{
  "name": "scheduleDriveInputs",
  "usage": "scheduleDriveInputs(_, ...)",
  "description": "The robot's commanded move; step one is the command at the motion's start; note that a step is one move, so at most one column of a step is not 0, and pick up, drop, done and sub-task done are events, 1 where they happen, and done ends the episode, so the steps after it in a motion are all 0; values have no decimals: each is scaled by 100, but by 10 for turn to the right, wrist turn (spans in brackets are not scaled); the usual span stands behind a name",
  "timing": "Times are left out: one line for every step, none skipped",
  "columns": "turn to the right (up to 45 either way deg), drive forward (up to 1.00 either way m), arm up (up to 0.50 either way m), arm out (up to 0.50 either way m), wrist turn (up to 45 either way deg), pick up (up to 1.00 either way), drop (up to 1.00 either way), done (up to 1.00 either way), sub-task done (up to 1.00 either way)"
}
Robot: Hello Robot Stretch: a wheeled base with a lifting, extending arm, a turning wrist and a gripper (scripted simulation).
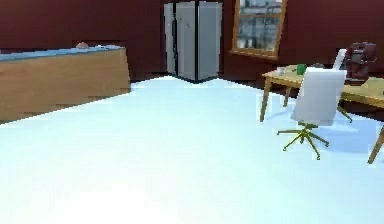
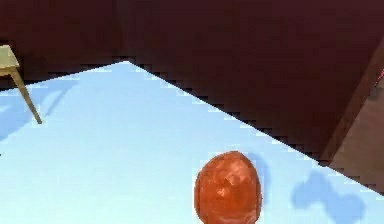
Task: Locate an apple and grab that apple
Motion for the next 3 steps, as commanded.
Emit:
scheduleDriveInputs(450,0,0,0,0,0,0,0,0)
scheduleDriveInputs(0,85,0,0,0,0,0,0,0)
scheduleDriveInputs(180,0,0,0,0,0,0,0,0)
